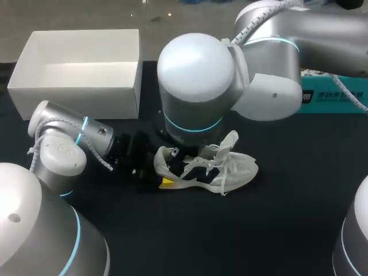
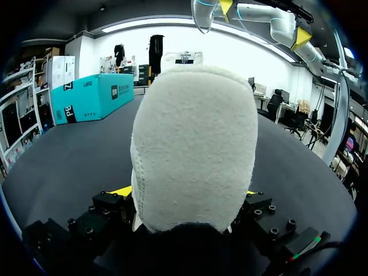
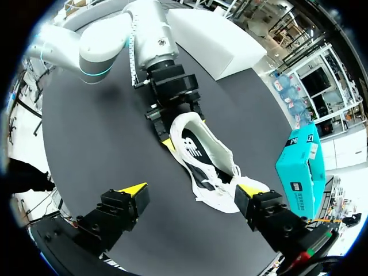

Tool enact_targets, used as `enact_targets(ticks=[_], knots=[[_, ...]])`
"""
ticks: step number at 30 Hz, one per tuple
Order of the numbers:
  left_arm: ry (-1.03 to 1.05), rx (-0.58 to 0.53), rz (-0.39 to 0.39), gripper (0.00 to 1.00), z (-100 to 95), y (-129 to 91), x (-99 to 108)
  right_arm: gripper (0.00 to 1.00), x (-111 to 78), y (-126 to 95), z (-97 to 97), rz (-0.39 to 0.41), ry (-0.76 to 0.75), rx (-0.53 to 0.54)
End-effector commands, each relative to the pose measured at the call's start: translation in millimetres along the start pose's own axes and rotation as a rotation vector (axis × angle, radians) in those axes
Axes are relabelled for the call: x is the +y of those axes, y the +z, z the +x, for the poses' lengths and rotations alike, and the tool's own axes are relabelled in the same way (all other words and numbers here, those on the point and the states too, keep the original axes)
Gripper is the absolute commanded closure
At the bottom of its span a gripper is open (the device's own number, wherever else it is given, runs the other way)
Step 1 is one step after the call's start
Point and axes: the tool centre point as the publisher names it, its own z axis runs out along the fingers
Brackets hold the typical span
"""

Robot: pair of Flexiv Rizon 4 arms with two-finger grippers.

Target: Take the shoe out of the shoebox, open the shoe tongue, remove and reinsert the insole, then place the shoe into the shoebox

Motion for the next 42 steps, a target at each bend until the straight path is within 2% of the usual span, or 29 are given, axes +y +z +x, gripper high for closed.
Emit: enact_targets(ticks=[1,2,3,9,22,29,34,38,42], knots=[[0.0,0.0,-0.002,1.0,1.1,-0.1,5.5,0.49,1.5,5.2,-22.3,-0.098,-0.073,0.361],[0.0,0.0,-0.002,1.0,1.1,-0.1,5.5,0.89,4.3,5.3,-23.4,-0.101,-0.102,0.377],[0.0,0.0,-0.002,1.0,1.1,-0.1,5.5,1.0,6.4,4.4,-25.0,-0.105,-0.114,0.359],[0.0,0.0,-0.002,1.0,1.1,-0.1,5.5,1.0,12.3,3.2,-26.9,-0.149,-0.324,0.368],[0.0,0.0,-0.002,1.0,1.1,-0.1,5.5,1.0,12.3,3.2,-26.9,-0.149,-0.324,0.368],[0.0,0.0,-0.002,1.0,1.1,-0.1,5.5,1.0,27.6,34.8,-27.1,-0.177,-0.475,0.285],[0.0,0.0,-0.002,1.0,1.1,-0.1,5.5,1.0,40.5,60.0,-28.4,-0.145,-0.551,0.288],[0.0,0.0,-0.002,1.0,1.1,-0.1,5.5,1.0,48.3,69.4,-27.1,-0.122,-0.586,0.3],[0.0,0.0,-0.002,1.0,1.1,-0.1,5.5,1.0,50.7,74.0,-30.0,-0.059,-0.563,0.308]])
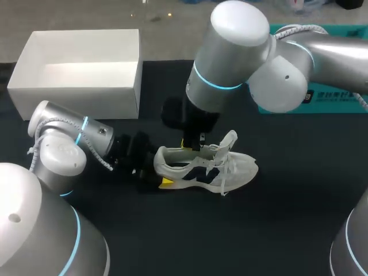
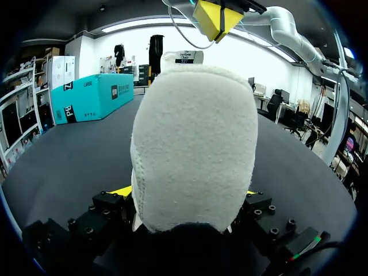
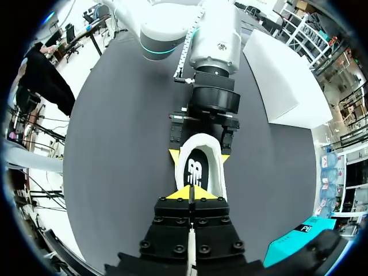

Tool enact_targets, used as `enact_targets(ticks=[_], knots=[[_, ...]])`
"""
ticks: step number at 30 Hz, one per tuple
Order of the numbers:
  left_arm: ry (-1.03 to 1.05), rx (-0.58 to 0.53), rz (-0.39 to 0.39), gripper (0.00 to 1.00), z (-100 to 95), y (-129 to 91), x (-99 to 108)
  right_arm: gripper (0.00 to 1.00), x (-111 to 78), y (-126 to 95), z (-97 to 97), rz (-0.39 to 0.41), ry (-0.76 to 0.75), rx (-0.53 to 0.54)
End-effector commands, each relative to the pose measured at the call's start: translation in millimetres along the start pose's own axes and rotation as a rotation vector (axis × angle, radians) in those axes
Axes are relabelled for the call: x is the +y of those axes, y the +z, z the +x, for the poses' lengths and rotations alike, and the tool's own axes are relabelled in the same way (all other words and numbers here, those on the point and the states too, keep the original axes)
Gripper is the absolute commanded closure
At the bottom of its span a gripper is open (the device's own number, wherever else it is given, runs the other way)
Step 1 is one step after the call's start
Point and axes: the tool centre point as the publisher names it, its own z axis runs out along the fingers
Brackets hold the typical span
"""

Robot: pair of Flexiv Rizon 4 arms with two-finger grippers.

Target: Take the shoe out of the shoebox, open the shoe tongue, remove and reinsert the insole, then place the shoe into the shoebox

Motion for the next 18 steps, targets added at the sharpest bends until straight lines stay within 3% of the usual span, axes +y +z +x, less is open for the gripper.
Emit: enact_targets(ticks=[1,11,13,18], knots=[[0.0,0.0,-0.002,1.0,1.1,0.0,5.4,1.0,15.0,11.7,-8.0,0.062,0.019,0.033],[0.0,0.0,-0.002,1.0,1.1,0.0,5.4,1.0,15.0,11.7,-8.0,0.062,0.019,0.033],[0.0,0.0,-0.002,1.0,1.1,0.0,5.4,1.0,13.0,22.2,-9.7,0.038,0.005,0.029],[0.0,0.0,-0.002,1.0,1.1,0.0,5.4,1.0,0.6,30.6,-20.0,0.095,0.004,-0.05]])
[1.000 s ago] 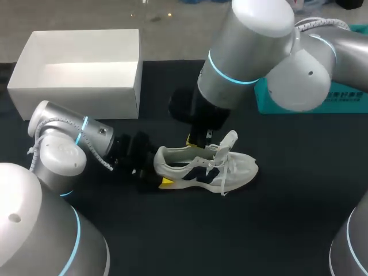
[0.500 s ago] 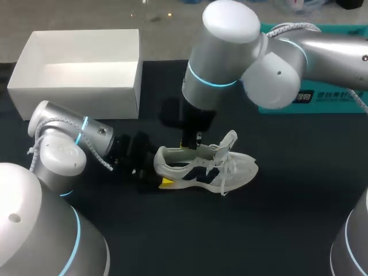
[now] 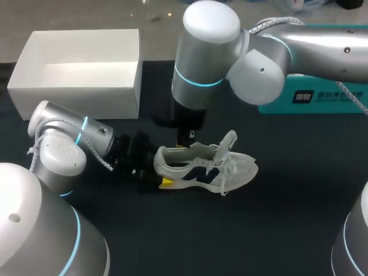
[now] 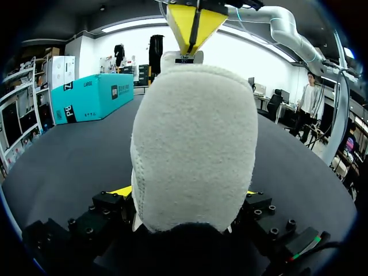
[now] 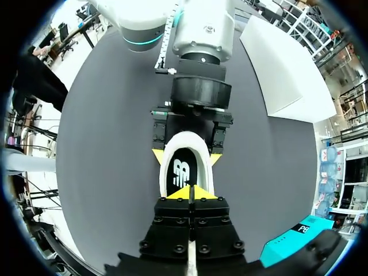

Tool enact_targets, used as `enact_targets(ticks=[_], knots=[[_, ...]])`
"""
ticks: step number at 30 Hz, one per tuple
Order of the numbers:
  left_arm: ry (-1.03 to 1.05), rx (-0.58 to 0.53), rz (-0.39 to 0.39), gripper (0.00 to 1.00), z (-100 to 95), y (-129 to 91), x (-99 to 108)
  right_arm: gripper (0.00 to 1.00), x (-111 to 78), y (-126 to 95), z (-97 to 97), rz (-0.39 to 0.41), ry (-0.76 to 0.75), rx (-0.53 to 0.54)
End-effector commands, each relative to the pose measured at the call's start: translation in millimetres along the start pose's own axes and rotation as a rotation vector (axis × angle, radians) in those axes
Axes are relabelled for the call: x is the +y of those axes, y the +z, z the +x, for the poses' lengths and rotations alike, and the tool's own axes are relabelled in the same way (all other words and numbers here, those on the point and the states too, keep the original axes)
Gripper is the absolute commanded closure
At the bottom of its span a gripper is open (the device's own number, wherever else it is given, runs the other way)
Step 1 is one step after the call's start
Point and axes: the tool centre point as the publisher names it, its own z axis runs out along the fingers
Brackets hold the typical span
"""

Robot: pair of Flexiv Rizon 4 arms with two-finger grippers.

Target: Take the shoe out of the shoebox, open the shoe tongue, remove and reinsert the insole, then place the shoe into the shoebox

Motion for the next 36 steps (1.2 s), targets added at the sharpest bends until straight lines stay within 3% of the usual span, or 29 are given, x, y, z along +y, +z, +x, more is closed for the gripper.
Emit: enact_targets(ticks=[1,19,30,36], knots=[[0.0,0.0,-0.002,1.0,1.0,0.1,5.4,1.0,-4.3,7.0,2.4,0.018,-0.01,-0.036],[0.0,0.0,-0.002,1.0,1.0,0.1,5.4,1.0,-31.2,35.3,-7.7,0.146,-0.085,-0.035],[0.0,0.0,-0.002,1.0,1.0,0.1,5.4,1.0,-49.7,43.7,24.6,0.157,-0.078,0.066],[0.0,0.0,-0.002,1.0,1.0,0.1,5.4,1.0,-47.5,54.2,21.4,0.154,-0.072,0.072]])
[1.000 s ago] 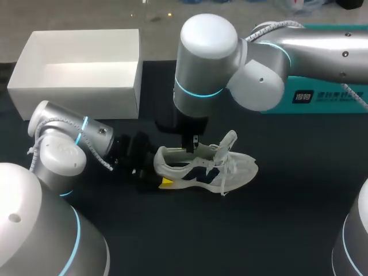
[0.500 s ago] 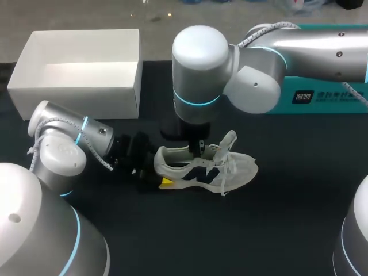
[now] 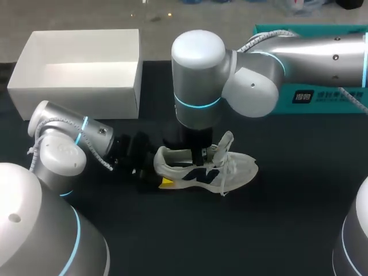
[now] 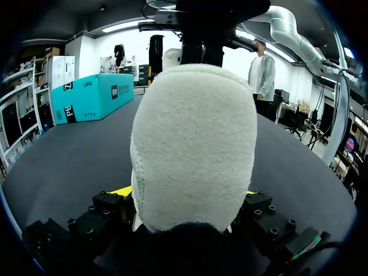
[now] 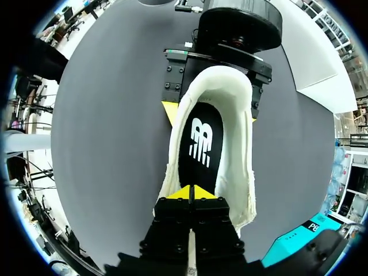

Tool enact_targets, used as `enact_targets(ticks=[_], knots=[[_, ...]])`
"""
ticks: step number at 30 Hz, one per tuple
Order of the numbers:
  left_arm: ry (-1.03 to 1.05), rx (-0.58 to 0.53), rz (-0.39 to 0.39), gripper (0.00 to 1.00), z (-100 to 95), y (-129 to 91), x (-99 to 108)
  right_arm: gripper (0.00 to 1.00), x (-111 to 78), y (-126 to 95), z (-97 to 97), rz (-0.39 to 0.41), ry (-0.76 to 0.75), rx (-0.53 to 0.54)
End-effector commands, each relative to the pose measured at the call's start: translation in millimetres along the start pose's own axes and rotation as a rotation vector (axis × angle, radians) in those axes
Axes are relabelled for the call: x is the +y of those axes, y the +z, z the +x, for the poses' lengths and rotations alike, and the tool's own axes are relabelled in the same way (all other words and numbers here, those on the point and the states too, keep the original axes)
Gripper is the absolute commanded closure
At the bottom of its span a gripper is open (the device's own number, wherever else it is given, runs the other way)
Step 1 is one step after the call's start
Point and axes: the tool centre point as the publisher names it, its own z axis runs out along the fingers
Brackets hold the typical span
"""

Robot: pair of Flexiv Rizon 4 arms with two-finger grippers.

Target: Take the shoe out of the shoebox, open the shoe tongue, remove and reinsert the insole, then place the shoe into the shoebox

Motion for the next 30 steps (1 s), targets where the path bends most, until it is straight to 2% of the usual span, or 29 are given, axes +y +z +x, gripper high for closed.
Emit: enact_targets(ticks=[1,10,19,21,22,30], knots=[[0.0,0.0,-0.002,1.0,1.0,0.1,5.4,1.0,3.9,10.0,-5.4,-0.002,0.005,-0.004],[0.0,0.0,-0.002,1.0,1.0,0.1,5.4,1.0,5.0,25.2,-21.3,0.025,0.015,-0.01],[0.0,0.0,-0.002,1.0,1.0,0.1,5.4,1.0,-3.0,32.1,-22.3,-0.02,0.069,-0.081],[0.0,0.0,-0.002,1.0,1.0,0.1,5.4,0.75,-3.9,32.8,-23.4,-0.017,0.074,-0.089],[0.0,0.0,-0.002,1.0,1.0,0.1,5.4,0.71,-3.9,32.8,-23.7,-0.016,0.074,-0.089],[0.0,0.0,-0.002,1.0,1.0,0.1,5.4,0.65,-5.5,35.4,-31.6,-0.01,0.093,-0.108]])
